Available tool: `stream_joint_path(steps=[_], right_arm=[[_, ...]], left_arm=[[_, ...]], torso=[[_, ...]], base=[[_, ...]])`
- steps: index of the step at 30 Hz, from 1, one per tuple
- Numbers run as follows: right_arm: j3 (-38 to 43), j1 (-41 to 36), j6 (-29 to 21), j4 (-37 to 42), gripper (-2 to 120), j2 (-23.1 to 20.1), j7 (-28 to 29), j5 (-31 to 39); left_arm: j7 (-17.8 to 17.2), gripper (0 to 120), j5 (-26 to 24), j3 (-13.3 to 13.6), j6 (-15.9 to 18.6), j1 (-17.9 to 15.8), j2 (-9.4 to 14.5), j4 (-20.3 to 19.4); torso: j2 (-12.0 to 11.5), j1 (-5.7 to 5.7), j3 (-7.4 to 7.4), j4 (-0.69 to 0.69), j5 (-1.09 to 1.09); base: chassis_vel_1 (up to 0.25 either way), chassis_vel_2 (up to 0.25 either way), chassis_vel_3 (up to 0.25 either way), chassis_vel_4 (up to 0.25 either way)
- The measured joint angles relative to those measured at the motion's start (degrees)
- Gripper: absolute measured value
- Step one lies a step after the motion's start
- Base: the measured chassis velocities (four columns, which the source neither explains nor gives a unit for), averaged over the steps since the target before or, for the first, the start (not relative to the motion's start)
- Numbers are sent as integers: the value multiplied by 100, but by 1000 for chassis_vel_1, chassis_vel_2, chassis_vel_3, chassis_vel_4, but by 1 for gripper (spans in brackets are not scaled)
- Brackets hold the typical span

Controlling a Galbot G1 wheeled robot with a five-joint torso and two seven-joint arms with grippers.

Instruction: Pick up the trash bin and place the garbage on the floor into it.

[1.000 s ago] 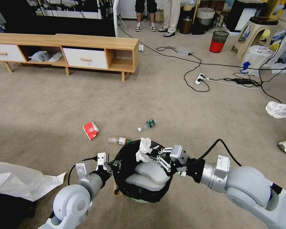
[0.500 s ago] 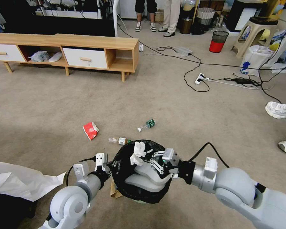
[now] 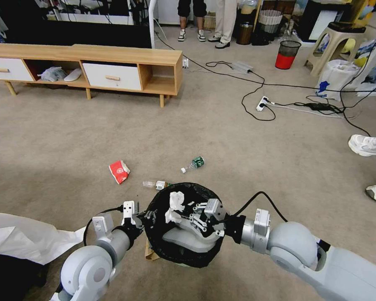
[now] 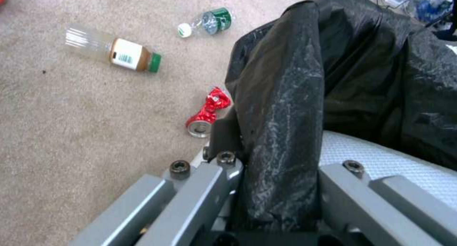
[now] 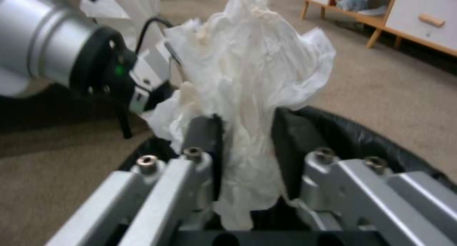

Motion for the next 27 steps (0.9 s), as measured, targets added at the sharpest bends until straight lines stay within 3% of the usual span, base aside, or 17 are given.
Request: stream_joint_path(steps=[6,8,10,11,19,27], right_arm=[[-21,-41,32,-121,51,27,-9,-54],[-45,-52,59,-189,64,37,-14,-96],[-47,-57,64,-203,65,37,-15,-101],[-49,-66,73,-228,73,30,-16,-106],[-43,-88,94,-298,98,24,-16,-129],[-63,-86,81,-329,100,109,33,-60]], left_arm=[[0,0,-36,-22,-4,18,22,-43],[-1,0,-52,-34,-5,46,53,-85],[-5,0,-61,-41,-5,53,59,-95],[-6,0,-79,-64,-5,68,75,-112],[56,0,-88,-148,-7,154,115,-133],[87,0,-91,-169,-18,209,116,-145]], torso=[[0,0,0,0,0],[0,0,0,0,0],[0,0,0,0,0],[0,0,0,0,0],[0,0,0,0,0],[0,0,0,0,0]], base=[[0,0,0,0],[0,0,0,0],[0,0,0,0],[0,0,0,0],[0,0,0,0],[0,0,0,0]])
